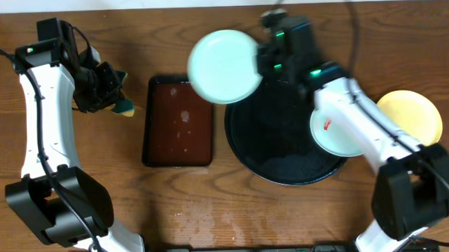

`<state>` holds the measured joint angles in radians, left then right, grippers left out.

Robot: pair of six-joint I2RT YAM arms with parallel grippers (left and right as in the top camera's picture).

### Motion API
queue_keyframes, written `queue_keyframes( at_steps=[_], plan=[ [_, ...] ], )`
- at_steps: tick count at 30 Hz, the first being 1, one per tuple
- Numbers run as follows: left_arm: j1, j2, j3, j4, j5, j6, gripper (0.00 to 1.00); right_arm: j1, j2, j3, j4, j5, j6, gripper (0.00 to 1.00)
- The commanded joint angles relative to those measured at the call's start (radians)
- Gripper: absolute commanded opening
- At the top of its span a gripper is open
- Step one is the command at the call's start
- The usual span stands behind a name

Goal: Clean dirty plates on tray and stack at the side
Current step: 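Carry the pale green plate right and set it on the yellow plate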

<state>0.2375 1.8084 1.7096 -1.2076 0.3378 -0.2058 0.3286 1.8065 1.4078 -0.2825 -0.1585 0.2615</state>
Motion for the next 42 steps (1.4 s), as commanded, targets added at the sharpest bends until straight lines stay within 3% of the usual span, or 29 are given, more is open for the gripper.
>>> queue_keyframes(
  at_steps=[1, 13, 21, 28, 42],
  plan=[
    [-0.001, 0.002, -0.004, -0.003, 0.0, 0.002, 0.08, -0.156, -0.046, 0.013, -0.093, -0.108, 0.094, 0.01],
    [-0.001, 0.002, -0.004, 0.005, 0.0, 0.001, 0.08, -0.75, -0.047, 0.012, -0.369, -0.141, 0.165, 0.01],
    [-0.001, 0.002, -0.004, 0.006, 0.001, 0.001, 0.08, -0.995, -0.046, 0.007, -0.513, -0.134, 0.16, 0.01],
    [-0.001, 0.002, -0.004, 0.006, 0.001, 0.001, 0.08, -1.076, -0.046, -0.011, -0.648, -0.129, 0.136, 0.01],
    [-0.014, 0.002, -0.004, 0.001, 0.001, 0.002, 0.08, -1.046, -0.046, -0.069, -0.742, -0.07, 0.074, 0.01]
  ],
)
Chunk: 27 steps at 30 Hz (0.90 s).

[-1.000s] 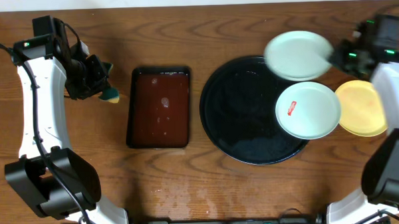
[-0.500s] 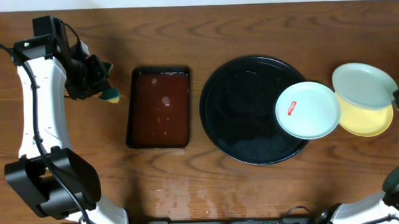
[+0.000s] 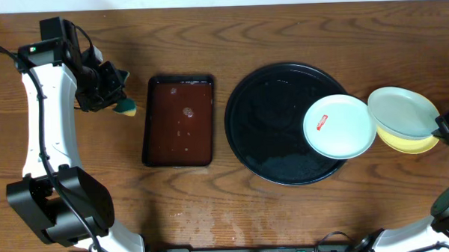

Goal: Clean dirty plates on tray and stack at the side
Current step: 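Carry the pale green plate right and set it on the yellow plate, then move the right gripper to the red-labeled pale green plate's rim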

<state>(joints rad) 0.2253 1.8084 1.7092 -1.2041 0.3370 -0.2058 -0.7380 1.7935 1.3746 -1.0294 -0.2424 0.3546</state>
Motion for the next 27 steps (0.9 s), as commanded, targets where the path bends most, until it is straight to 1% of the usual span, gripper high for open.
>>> queue_keyframes(
  at_steps=[1, 4, 8, 15, 20, 26, 27],
  plan=[
    [-0.002, 0.002, -0.004, -0.003, 0.002, 0.001, 0.08, 0.023, -0.033, -0.046, 0.014, 0.022, -0.019, 0.01],
    [-0.002, 0.002, -0.004, -0.003, 0.002, 0.002, 0.08, 0.022, -0.033, -0.076, 0.076, 0.047, -0.018, 0.01],
    [-0.002, 0.002, -0.004, -0.004, 0.002, 0.002, 0.08, 0.011, -0.034, -0.078, 0.119, -0.027, -0.006, 0.01],
    [-0.002, 0.002, -0.004, -0.003, 0.002, 0.001, 0.08, -0.012, -0.034, -0.078, 0.201, -0.004, -0.001, 0.01],
    [-0.002, 0.002, -0.004, -0.003, 0.002, 0.001, 0.08, -0.021, -0.034, -0.08, 0.196, 0.108, -0.003, 0.01],
    [-0.002, 0.002, -0.004, -0.003, 0.002, 0.002, 0.08, -0.019, -0.033, -0.114, 0.197, 0.114, -0.004, 0.01],
    [-0.002, 0.002, -0.004, -0.003, 0.002, 0.001, 0.08, -0.019, -0.033, -0.122, 0.202, 0.114, -0.004, 0.06]
  ],
)
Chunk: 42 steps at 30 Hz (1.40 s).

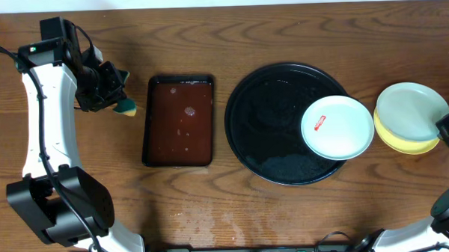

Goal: Clean dirty plates on tray and stack at the side
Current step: 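Move the right gripper to the red-labeled pale green plate's rim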

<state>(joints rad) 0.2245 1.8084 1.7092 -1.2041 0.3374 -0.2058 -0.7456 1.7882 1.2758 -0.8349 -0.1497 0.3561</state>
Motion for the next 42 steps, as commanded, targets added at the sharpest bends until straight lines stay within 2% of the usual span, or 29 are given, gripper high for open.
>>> queue_keyframes(
  at_steps=[1, 3, 9, 11, 20, 24, 27, 32, 42],
  plan=[
    [-0.002, 0.002, -0.004, -0.003, 0.001, 0.002, 0.08, -0.012, -0.028, -0.027, 0.008, 0.011, -0.005, 0.29],
    [-0.002, 0.002, -0.004, -0.003, 0.001, 0.002, 0.08, -0.012, -0.028, -0.027, 0.006, -0.013, -0.006, 0.45],
    [-0.002, 0.002, -0.004, -0.003, 0.001, 0.002, 0.08, 0.01, -0.028, -0.027, -0.008, -0.146, -0.121, 0.61],
    [-0.002, 0.002, -0.004, -0.003, 0.001, 0.001, 0.08, 0.044, -0.028, -0.027, -0.012, -0.175, -0.163, 0.63],
    [-0.002, 0.002, -0.004, -0.003, 0.001, 0.001, 0.08, 0.327, -0.028, -0.026, -0.056, -0.159, -0.261, 0.52],
    [-0.002, 0.002, -0.005, -0.003, 0.001, 0.001, 0.08, 0.42, -0.028, -0.026, -0.063, -0.016, -0.249, 0.49],
    [-0.002, 0.002, -0.01, -0.002, 0.001, 0.001, 0.08, 0.464, -0.028, -0.027, -0.072, 0.04, -0.237, 0.4],
    [-0.002, 0.002, -0.029, -0.002, 0.001, 0.001, 0.08, 0.492, -0.028, -0.028, -0.094, 0.112, -0.188, 0.25],
    [-0.002, 0.002, -0.053, 0.02, 0.001, 0.001, 0.08, 0.492, -0.028, -0.029, -0.156, 0.066, -0.166, 0.15]
  ],
)
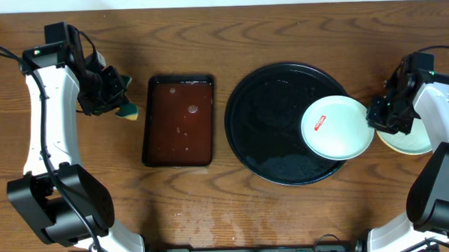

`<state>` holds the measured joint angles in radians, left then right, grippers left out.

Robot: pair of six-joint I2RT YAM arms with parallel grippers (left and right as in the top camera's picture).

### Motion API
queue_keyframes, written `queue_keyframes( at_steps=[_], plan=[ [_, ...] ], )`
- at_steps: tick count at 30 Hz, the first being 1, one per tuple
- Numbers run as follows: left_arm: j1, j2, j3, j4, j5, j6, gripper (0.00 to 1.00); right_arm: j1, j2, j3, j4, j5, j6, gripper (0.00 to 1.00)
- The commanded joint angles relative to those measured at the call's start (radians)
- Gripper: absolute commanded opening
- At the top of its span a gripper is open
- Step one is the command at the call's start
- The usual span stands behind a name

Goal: Clean dirty plates on tray and stack at the side
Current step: 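Move the right gripper to the red-labeled pale green plate's rim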

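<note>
A white plate (337,127) with a small red smear lies on the right side of the round black tray (273,124). My right gripper (380,114) hangs just right of that plate's rim, over the left edge of the plate stack (408,143). The arm hides most of the stack, and only a pale and yellow edge shows. Whether the right jaws are open or shut does not show. At the far left my left gripper (117,102) is shut on a yellow-green sponge (127,111), held beside the brown tray.
A rectangular brown tray (178,122) holding dark liquid with a few specks sits between the sponge and the black tray. The wooden table's back edge runs along the top of the view. The right arm's body reaches to the right edge of the view.
My right gripper was at the right rim of the pale green plate on the yellow one. It is now off that rim, at the stack's left edge next to the white plate. The left arm barely shifted.
My right gripper first held a pale green plate up over the black tray's back left. Then the plate hung partly over the yellow plate at the right, then sat squarely on it. Now the gripper has left that rim. The left gripper kept the sponge throughout.
</note>
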<state>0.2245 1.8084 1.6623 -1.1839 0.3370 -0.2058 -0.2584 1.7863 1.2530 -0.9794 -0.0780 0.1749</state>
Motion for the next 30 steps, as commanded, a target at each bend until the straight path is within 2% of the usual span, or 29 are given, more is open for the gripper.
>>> queue_keyframes(
  at_steps=[1, 10, 12, 15, 19, 27, 30],
  plan=[
    [-0.002, 0.002, -0.006, 0.0, 0.002, 0.001, 0.09, 0.005, -0.026, -0.006, -0.018, -0.005, 0.015, 0.15],
    [-0.002, 0.002, -0.006, 0.0, 0.002, 0.001, 0.08, 0.005, -0.026, -0.042, -0.049, -0.005, 0.023, 0.2],
    [-0.002, 0.002, -0.006, 0.0, 0.002, 0.001, 0.08, 0.005, -0.026, -0.057, -0.034, -0.005, 0.023, 0.17],
    [-0.002, 0.002, -0.006, 0.0, 0.002, 0.001, 0.09, 0.005, -0.026, -0.063, -0.03, -0.005, 0.026, 0.07],
    [-0.002, 0.002, -0.006, 0.0, 0.002, 0.001, 0.08, 0.005, -0.026, -0.063, 0.005, -0.049, 0.037, 0.01],
    [-0.002, 0.002, -0.006, 0.0, 0.002, 0.001, 0.08, 0.023, -0.026, -0.063, 0.184, -0.315, 0.038, 0.01],
    [-0.002, 0.002, -0.006, -0.001, 0.002, 0.001, 0.08, 0.059, -0.026, -0.063, 0.201, -0.313, 0.038, 0.01]
  ],
)
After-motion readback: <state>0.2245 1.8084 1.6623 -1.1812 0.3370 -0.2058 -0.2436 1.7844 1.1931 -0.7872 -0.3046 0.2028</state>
